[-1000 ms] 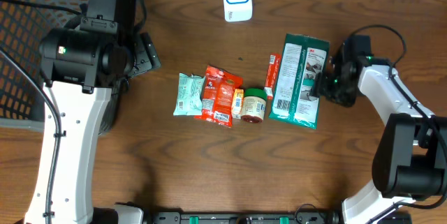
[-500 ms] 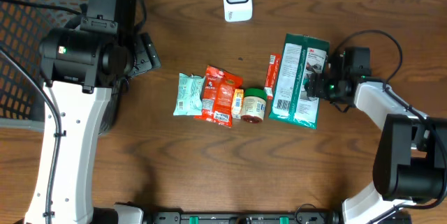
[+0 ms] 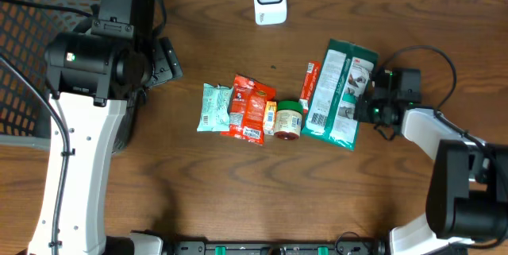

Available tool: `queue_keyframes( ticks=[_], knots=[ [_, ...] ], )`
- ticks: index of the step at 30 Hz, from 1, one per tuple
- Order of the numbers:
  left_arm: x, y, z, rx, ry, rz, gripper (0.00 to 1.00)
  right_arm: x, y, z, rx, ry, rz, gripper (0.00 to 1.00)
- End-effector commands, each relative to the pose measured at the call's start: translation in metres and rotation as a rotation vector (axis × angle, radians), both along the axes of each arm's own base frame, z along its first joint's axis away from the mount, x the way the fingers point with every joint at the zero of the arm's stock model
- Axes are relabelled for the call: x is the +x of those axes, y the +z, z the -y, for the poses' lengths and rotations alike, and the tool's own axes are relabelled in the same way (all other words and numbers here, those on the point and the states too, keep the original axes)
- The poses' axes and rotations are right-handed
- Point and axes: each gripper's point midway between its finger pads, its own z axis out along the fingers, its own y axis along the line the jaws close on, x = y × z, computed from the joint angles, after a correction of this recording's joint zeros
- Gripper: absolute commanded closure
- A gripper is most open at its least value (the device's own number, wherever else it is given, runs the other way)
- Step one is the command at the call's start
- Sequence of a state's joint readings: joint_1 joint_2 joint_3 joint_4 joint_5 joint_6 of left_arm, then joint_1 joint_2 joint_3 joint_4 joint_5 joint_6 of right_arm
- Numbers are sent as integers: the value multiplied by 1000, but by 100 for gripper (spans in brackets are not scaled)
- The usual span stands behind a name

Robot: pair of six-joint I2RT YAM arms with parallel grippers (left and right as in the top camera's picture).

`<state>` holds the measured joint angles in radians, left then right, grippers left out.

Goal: Scan the item barcode

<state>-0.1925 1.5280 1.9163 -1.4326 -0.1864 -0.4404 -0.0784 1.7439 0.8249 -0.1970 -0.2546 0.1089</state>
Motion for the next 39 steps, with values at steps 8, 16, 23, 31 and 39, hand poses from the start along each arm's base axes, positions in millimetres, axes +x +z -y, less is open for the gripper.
queue_keyframes(
  ticks=[8,16,23,31,39],
  knots=[
    [0,-3,-4,18,1,-14,12,-18,44,23,-18,-42,46,45],
    [1,-3,-3,17,1,-8,12,-13,82,16,47,-19,-18,26],
    [17,4,11,-67,-4,64,2,-4,109,19,44,-19,-7,17],
    [38,-1,90,-287,-207,83,93,-5,100,28,168,-22,-26,19],
    [46,-111,298,-372,-740,-92,93,-15,35,33,340,39,-160,20]
  ],
)
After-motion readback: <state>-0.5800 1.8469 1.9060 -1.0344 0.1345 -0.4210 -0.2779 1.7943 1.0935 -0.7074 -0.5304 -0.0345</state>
